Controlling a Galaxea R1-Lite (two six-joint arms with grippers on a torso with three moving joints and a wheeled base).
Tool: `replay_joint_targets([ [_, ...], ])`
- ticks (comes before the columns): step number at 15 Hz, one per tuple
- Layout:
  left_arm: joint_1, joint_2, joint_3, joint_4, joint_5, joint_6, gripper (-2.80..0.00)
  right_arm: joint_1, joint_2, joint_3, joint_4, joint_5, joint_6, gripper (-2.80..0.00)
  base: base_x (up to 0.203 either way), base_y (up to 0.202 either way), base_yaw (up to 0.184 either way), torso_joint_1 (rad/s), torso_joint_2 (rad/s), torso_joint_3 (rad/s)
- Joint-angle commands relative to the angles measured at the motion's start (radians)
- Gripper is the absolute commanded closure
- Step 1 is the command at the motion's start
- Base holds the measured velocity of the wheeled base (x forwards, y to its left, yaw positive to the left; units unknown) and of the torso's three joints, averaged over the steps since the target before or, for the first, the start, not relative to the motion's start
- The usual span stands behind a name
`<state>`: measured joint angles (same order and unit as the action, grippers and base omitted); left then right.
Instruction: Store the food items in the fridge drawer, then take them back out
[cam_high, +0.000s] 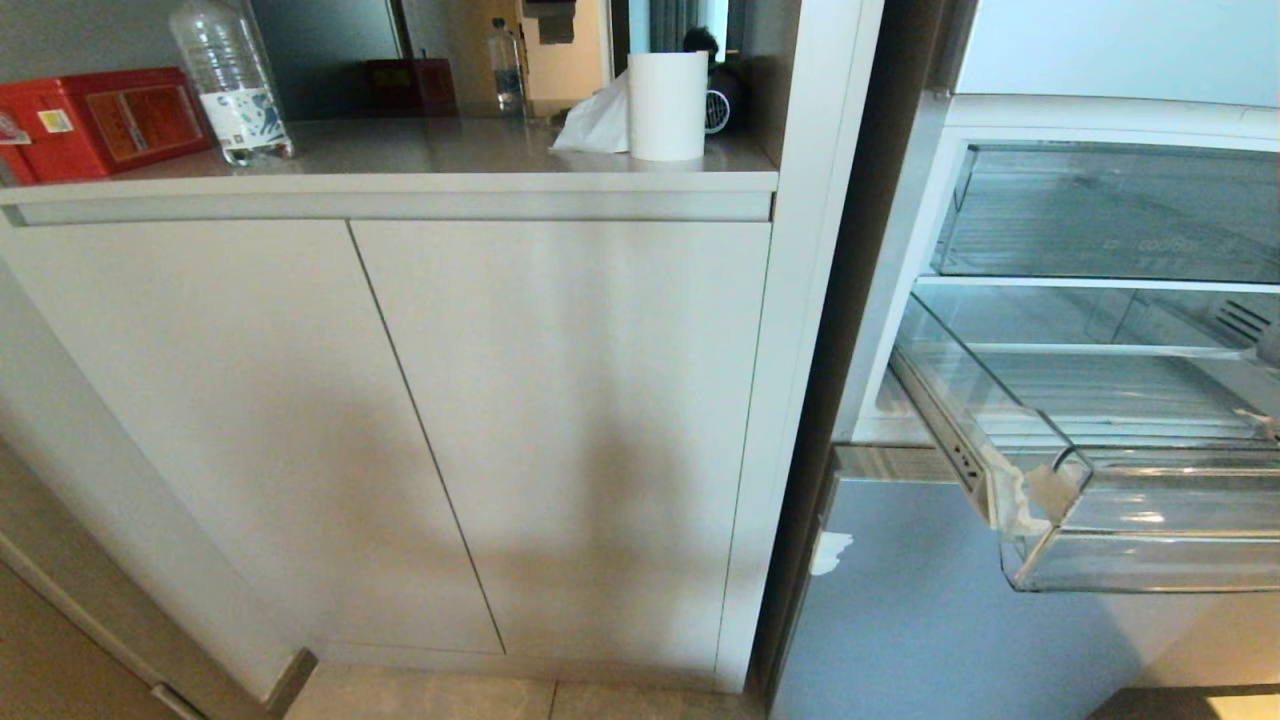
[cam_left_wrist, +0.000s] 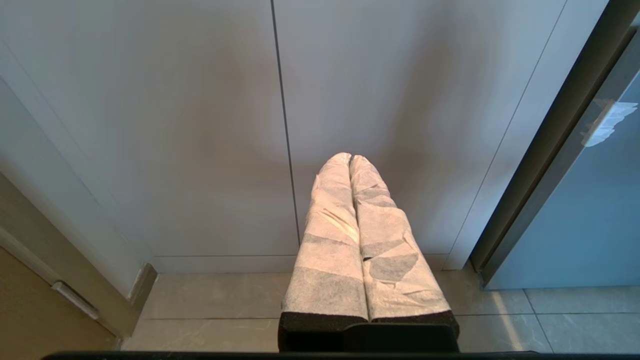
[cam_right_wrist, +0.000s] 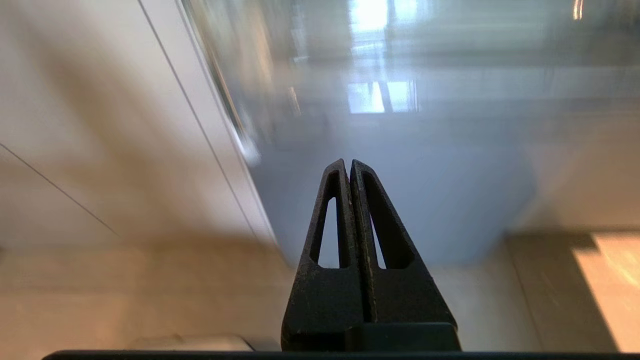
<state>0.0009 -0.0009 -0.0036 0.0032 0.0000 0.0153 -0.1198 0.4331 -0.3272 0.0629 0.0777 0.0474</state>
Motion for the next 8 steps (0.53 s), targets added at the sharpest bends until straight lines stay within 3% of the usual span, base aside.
replay_joint_targets([
  [1, 0.001, 0.001, -0.001, 0.0, 0.0, 0.0, 0.0, 0.013, -0.134, 0.217, -0.051, -0.024, -0.043, 0.0, 0.0, 0.0, 0.0, 0.0, 0.0, 0.0],
  [3, 0.001, 0.001, -0.001, 0.0, 0.0, 0.0, 0.0, 0.017, -0.147, 0.329, -0.122, -0.036, -0.102, 0.0, 0.0, 0.0, 0.0, 0.0, 0.0, 0.0],
  [5, 0.001, 0.001, 0.001, 0.0, 0.0, 0.0, 0.0, 0.019, -0.152, 0.327, -0.048, -0.041, -0.123, 0.0, 0.0, 0.0, 0.0, 0.0, 0.0, 0.0],
  [8, 0.001, 0.001, 0.001, 0.0, 0.0, 0.0, 0.0, -0.013, -0.152, 0.327, -0.048, -0.044, -0.123, 0.0, 0.0, 0.0, 0.0, 0.0, 0.0, 0.0],
])
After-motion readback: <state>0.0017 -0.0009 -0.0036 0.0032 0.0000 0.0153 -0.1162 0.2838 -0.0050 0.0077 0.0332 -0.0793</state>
